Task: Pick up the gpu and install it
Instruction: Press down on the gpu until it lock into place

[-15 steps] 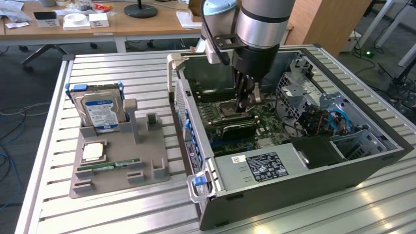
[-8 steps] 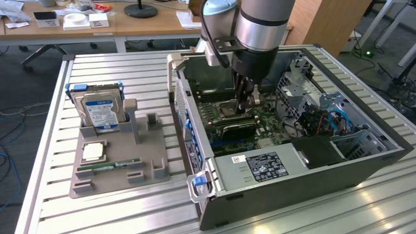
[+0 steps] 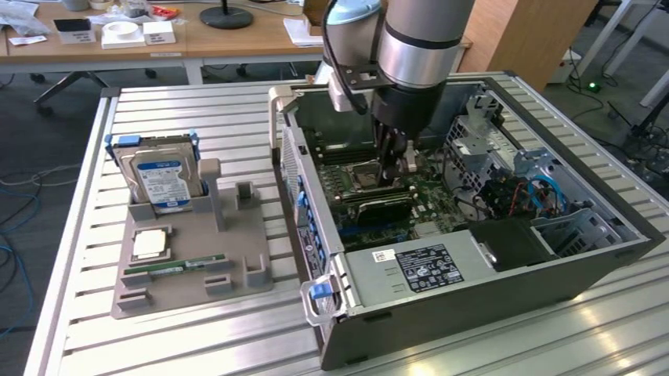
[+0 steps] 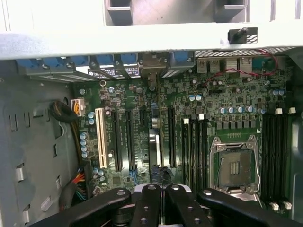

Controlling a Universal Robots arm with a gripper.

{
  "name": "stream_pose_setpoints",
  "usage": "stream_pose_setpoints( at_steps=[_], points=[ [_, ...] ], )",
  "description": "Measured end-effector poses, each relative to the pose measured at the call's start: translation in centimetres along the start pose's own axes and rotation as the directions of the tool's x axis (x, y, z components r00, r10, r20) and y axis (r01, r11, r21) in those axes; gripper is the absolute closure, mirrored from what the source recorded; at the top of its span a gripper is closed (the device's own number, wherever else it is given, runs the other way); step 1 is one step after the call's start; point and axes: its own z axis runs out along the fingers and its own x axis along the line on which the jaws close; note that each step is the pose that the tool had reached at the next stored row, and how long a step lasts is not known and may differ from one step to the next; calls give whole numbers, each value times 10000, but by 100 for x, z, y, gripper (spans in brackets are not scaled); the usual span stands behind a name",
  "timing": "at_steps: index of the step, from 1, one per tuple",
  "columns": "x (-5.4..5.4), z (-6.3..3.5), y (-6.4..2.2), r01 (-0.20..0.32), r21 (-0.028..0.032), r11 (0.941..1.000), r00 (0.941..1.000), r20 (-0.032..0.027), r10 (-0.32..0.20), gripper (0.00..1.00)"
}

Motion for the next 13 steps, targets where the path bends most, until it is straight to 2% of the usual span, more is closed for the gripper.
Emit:
stream_pose_setpoints(
  at_steps=[6,13],
  points=[
    [2,51,3,0,0,10000,10000,-1,0,89],
    [2,52,2,0,0,10000,10000,0,0,89]
  ],
)
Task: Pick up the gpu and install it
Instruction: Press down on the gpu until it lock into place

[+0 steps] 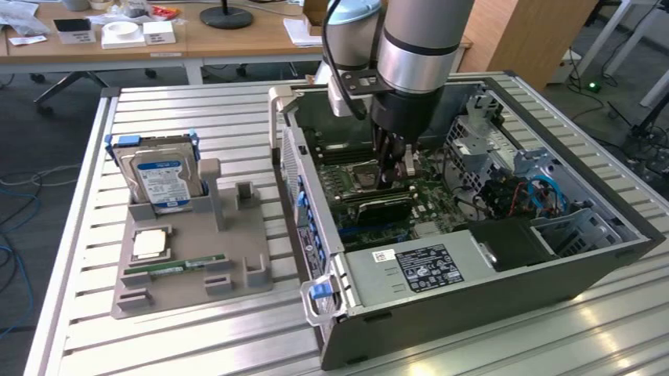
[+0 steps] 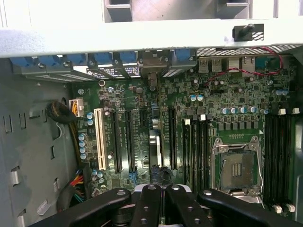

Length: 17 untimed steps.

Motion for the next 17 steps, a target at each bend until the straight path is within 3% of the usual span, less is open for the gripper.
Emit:
stream_pose_setpoints(
  at_steps=[7,17],
  points=[
    [0,3,0,0,1,10000,10000,1,0,89],
    [3,89,4,0,-1,10000,10000,-1,0,89]
  ],
)
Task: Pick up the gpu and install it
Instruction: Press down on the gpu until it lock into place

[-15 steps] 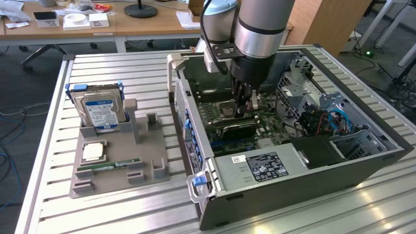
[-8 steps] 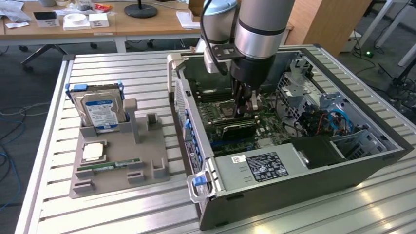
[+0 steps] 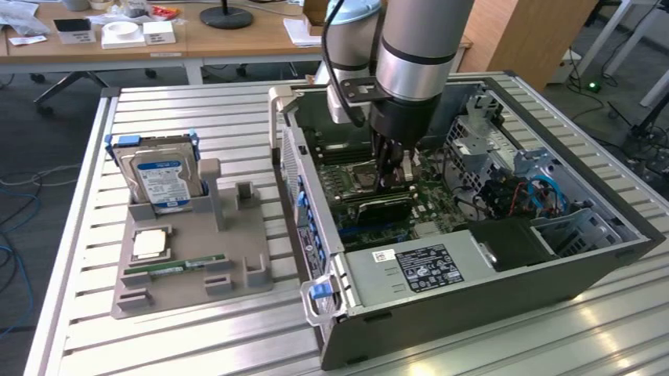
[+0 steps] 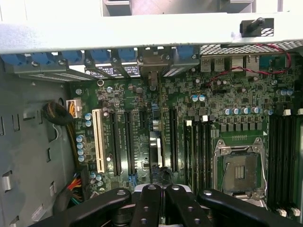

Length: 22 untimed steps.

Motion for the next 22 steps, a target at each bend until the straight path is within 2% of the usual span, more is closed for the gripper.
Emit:
stream_pose_setpoints(
  at_steps=[7,15,22],
  points=[
    [-12,4,13,-2,1,10000,10000,2,2,89],
    [-97,34,45,-24,2,10000,10000,0,24,89],
    [-95,78,65,-35,2,10000,10000,0,35,89]
  ],
)
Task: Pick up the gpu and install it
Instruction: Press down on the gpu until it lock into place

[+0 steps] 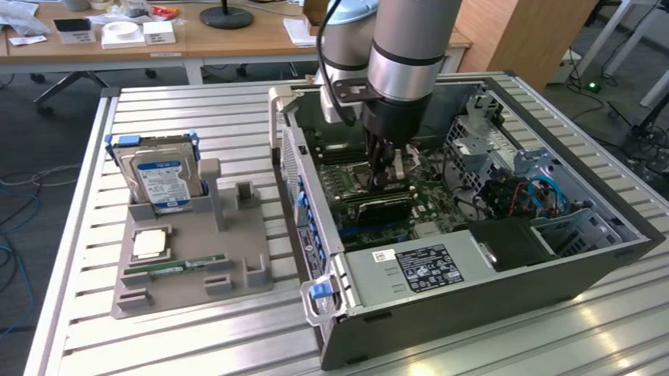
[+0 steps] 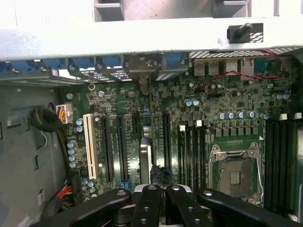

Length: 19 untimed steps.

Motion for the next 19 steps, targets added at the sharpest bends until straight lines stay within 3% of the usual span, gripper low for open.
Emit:
stream_pose_setpoints(
  at_steps=[19],
  points=[
    [4,123,11,-7,1,10000,10000,2,7,89]
  ],
)
